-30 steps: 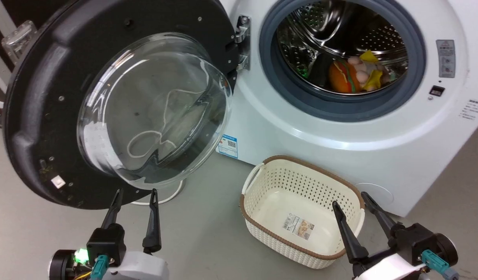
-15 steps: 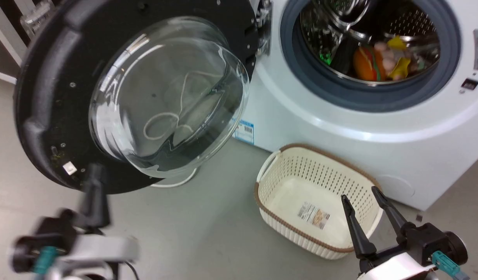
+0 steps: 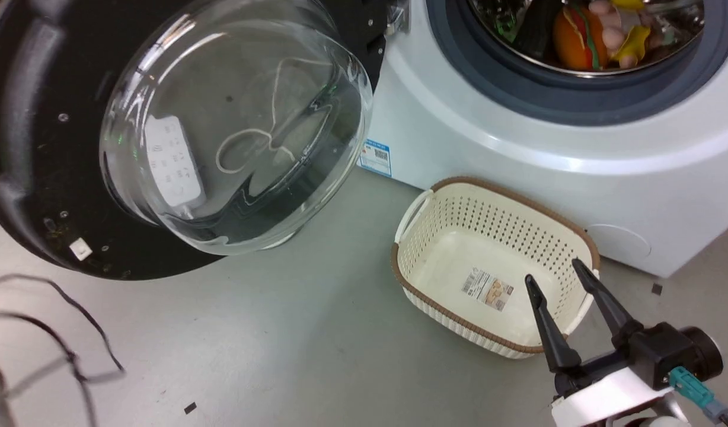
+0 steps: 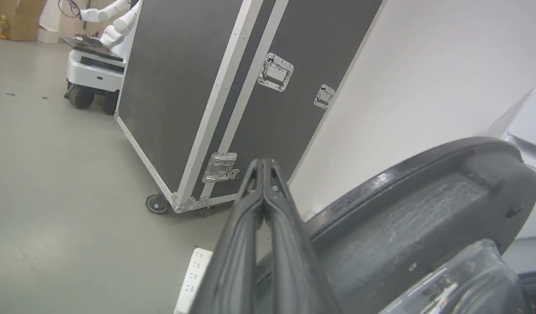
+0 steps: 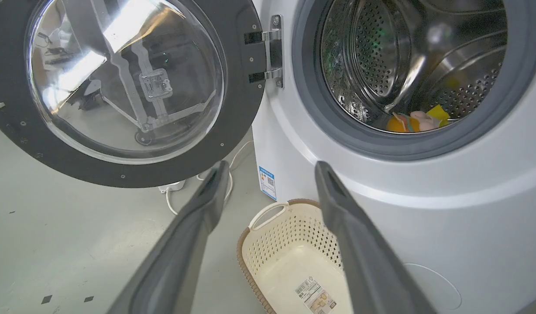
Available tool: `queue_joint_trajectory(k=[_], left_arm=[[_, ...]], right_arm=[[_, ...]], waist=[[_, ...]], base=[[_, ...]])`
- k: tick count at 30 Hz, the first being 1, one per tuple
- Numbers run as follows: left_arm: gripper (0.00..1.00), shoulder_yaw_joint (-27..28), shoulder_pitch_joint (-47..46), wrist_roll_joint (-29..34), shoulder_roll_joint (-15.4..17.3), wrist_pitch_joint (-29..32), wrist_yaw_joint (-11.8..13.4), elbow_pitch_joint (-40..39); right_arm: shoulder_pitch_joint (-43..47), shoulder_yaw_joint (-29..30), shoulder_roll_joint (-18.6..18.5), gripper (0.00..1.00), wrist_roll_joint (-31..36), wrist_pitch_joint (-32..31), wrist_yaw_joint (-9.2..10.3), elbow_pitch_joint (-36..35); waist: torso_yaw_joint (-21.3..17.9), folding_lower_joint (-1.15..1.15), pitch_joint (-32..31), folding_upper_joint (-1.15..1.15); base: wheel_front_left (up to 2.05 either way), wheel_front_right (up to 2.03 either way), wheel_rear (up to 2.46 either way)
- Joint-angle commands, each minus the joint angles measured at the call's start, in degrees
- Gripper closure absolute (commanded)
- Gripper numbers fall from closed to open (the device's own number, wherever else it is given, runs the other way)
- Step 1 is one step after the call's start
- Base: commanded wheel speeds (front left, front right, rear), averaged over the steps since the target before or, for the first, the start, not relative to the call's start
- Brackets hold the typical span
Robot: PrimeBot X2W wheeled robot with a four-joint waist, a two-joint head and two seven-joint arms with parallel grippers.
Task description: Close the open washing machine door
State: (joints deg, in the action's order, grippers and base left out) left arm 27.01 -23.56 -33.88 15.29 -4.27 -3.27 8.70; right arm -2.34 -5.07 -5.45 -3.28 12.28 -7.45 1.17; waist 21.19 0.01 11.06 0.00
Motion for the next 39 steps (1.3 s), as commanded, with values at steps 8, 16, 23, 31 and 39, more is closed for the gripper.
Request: queue_joint_trajectory(k=[8, 16, 23, 31, 39], left_arm=[[1.0, 5.31, -12.5, -18.18, 5.74, 19.92, 1.17, 17.43], [1.0, 6.47, -17.3, -32.81, 6.01, 39.37, -1.23, 23.4], [1.0, 5.77, -14.79, -38.37, 4.51, 48.06, -2.91, 20.36], [1.0, 2.12, -5.56, -44.59, -1.85, 60.27, -3.69, 9.63], [1.0, -4.96, 6.26, -45.61, -10.34, 65.86, -3.19, -3.35]], right_arm=[[-1.84, -1.13, -1.65, 0.0, -0.51, 1.45, -0.03, -0.11], [-2.74, -1.03, -2.54, 0.0, -1.0, 2.4, -0.03, 0.19], [-2.7, -0.55, -2.36, 0.0, -1.15, 2.72, -0.03, 0.69], [-1.51, 1.83, -0.54, 0.0, -0.79, 2.72, -0.03, 3.06], [-0.38, 4.02, 1.27, 0.0, -0.43, 2.72, -0.03, 4.8]], waist=[[0.26, -0.01, 2.45, 0.0], [0.93, -0.01, 3.92, 0.0], [1.02, -0.01, 3.2, 0.0], [0.61, -0.01, -0.79, 0.0], [-0.41, -0.01, -5.21, 0.0]], base=[[0.0, 0.0, 0.0], [0.0, 0.0, 0.0], [0.0, 0.0, 0.0], [0.0, 0.0, 0.0], [0.0, 0.0, 0.0]])
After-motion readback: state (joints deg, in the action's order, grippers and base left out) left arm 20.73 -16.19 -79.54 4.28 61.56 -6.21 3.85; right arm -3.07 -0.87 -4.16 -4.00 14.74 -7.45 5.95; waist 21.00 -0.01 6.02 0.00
